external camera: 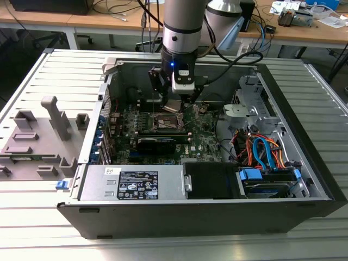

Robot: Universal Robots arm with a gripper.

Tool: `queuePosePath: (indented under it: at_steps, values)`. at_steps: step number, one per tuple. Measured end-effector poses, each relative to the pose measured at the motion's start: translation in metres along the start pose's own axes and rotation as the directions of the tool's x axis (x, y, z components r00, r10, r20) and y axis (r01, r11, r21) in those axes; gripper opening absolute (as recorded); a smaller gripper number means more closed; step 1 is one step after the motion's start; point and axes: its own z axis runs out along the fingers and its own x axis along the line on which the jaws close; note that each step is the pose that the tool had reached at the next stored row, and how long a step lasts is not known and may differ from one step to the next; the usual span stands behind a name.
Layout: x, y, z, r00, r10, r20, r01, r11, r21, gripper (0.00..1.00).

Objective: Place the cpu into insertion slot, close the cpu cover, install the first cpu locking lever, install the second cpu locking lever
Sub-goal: 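Place the cpu into insertion slot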

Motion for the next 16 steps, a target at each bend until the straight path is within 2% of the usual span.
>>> queuePosePath:
  at_steps: [16]
  values:
    - [0.0, 0.0, 0.0009, 0.9995, 0.032, 0.0003, -0.032, 0.9995, -0.0007, 0.55]
